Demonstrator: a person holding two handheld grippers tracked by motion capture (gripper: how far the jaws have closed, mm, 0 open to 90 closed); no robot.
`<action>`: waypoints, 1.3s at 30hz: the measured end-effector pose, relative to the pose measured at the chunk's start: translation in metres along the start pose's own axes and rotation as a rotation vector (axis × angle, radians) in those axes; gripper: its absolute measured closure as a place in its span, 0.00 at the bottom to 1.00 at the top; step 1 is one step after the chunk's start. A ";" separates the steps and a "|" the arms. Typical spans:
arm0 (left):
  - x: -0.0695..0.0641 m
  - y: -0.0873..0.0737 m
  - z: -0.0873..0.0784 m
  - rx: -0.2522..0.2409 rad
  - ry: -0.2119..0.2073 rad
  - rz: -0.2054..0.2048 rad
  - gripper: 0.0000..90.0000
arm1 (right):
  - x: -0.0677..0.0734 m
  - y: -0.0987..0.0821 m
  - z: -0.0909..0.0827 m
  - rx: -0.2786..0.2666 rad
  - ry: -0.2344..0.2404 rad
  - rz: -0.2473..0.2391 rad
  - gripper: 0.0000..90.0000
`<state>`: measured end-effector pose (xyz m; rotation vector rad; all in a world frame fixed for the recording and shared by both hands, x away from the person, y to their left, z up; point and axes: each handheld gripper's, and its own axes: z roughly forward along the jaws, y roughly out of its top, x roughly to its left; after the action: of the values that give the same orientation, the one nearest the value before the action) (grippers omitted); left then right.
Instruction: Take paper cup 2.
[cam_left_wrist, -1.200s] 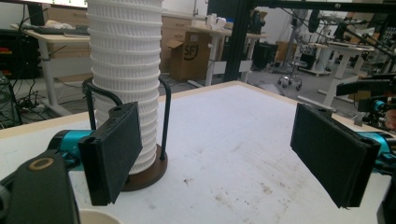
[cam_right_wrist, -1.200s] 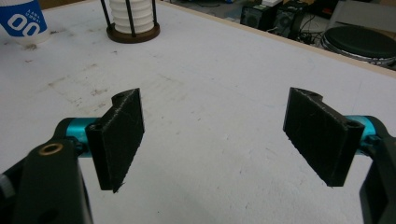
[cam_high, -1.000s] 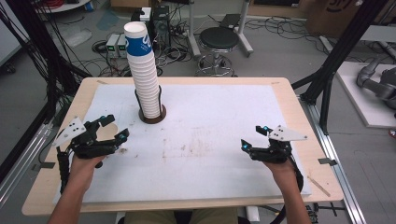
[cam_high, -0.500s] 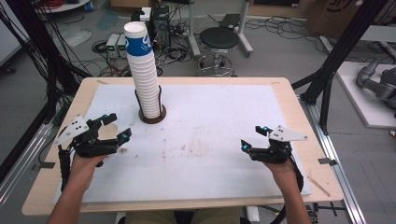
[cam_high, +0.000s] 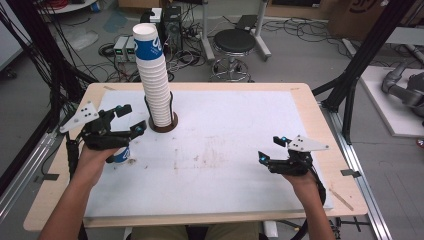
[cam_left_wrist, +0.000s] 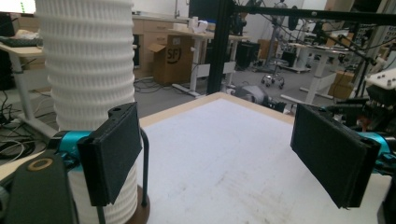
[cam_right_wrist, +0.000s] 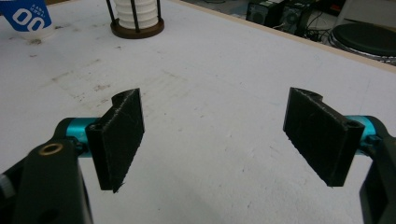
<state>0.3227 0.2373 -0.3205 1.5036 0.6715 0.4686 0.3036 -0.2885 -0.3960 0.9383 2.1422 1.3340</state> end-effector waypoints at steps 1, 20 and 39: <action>0.001 0.005 0.003 0.007 0.003 0.000 0.18 | 0.000 0.000 0.000 -0.002 0.001 -0.002 0.23; 0.023 0.077 0.040 0.052 0.053 0.056 0.18 | -0.002 -0.001 -0.006 -0.015 0.010 -0.002 0.23; 0.055 0.112 0.072 0.113 0.157 0.075 0.18 | -0.003 -0.002 -0.004 -0.010 0.018 0.008 0.23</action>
<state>0.4251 0.2239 -0.2200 1.6143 0.7772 0.6190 0.3022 -0.2941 -0.3960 0.9352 2.1457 1.3610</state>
